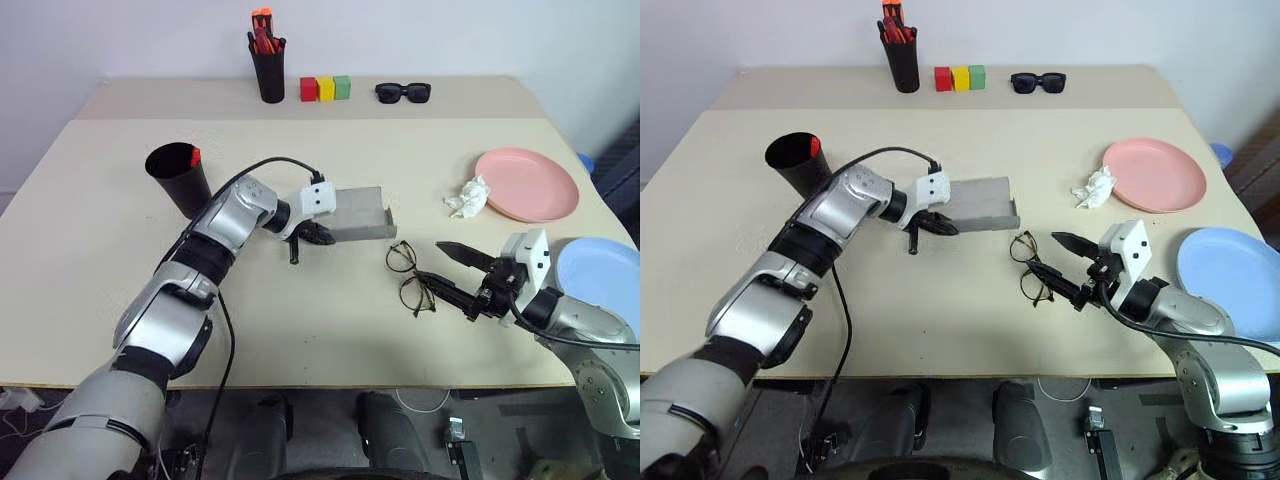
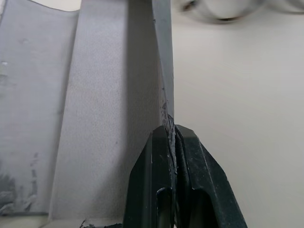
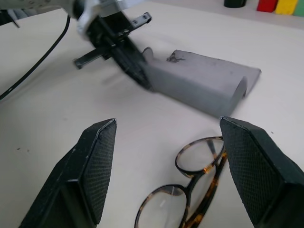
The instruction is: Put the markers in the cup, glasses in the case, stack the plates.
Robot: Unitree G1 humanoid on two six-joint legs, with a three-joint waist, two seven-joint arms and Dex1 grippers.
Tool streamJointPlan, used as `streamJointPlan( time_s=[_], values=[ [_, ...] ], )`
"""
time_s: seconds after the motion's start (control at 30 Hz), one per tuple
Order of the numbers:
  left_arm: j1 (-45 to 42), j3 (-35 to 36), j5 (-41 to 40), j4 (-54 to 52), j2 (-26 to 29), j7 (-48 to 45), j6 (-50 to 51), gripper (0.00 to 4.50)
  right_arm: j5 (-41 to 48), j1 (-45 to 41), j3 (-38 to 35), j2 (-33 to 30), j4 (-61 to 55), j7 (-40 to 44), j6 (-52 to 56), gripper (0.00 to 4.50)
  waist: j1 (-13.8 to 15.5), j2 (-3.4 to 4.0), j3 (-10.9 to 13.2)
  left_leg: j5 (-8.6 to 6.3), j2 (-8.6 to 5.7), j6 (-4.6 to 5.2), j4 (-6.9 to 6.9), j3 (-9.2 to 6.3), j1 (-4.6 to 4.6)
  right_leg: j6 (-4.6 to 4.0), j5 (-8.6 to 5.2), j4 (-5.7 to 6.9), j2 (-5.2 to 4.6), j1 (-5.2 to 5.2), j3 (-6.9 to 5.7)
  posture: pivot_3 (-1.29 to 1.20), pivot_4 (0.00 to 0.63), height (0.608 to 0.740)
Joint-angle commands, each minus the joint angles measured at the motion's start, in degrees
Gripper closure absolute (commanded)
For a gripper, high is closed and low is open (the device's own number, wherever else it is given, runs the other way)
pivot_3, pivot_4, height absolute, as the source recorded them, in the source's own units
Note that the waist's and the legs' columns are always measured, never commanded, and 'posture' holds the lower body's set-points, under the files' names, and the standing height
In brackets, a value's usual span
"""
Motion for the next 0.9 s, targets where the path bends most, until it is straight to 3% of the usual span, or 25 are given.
streamJointPlan(
  time_s=[0.03, 0.57, 0.67, 0.8, 0.9],
  values=[
    [2.6, 1.1, -1.8, -8.9, 4.3, -5.8, 0.6, 4.37, -1.1, 1.6, -0.6, 0.7, -1.0, -0.1, -2.8, 0.99, 0.1, 0.0, 0.0, 0.0, 0.0, 0.0, -0.01, 0.0, 0.0, 0.0, 0.0, 0.0, 0.0, -0.01, 0.0, 0.0, 0.15, 0.74],
    [12.6, 3.3, -1.3, -23.1, 10.5, -0.7, 9.8, 4.37, 0.9, 3.6, -0.6, -0.5, -3.2, -1.3, 1.1, 0.99, 0.3, 0.01, 0.0, 0.0, 0.0, 0.01, 0.06, -0.01, 0.02, -0.01, 0.0, 0.01, -0.01, 0.06, 0.0, 0.0, 0.15, 0.74],
    [13.7, 3.6, -2.4, -25.2, 11.1, -1.3, 11.8, 3.52, 1.6, 3.3, -0.7, -1.3, -3.2, -1.0, 2.6, 0.99, 0.3, 0.02, 0.0, 0.0, 0.0, 0.01, 0.07, -0.01, 0.02, -0.01, 0.0, 0.01, -0.01, 0.08, 0.0, 0.0, 0.15, 0.74],
    [15.6, 6.2, -4.5, -29.6, 10.7, 1.6, 14.0, 1.6, 1.7, 3.1, -0.5, -2.5, -2.6, -0.3, 4.3, 0.99, 0.4, 0.02, 0.0, 0.0, 0.0, 0.01, 0.06, -0.02, 0.02, -0.01, 0.0, 0.01, -0.01, 0.07, 0.0, 0.0, 0.15, 0.74],
    [18.4, 10.3, -8.5, -35.3, 11.0, 3.0, 15.6, 1.6, 2.2, 2.5, 0.0, -3.9, -2.1, -0.2, 7.0, 0.99, 0.3, 0.02, 0.0, 0.0, 0.0, 0.01, 0.07, -0.01, 0.02, -0.01, 0.0, 0.01, -0.01, 0.07, 0.0, 0.0, 0.15, 0.74]
  ],
)
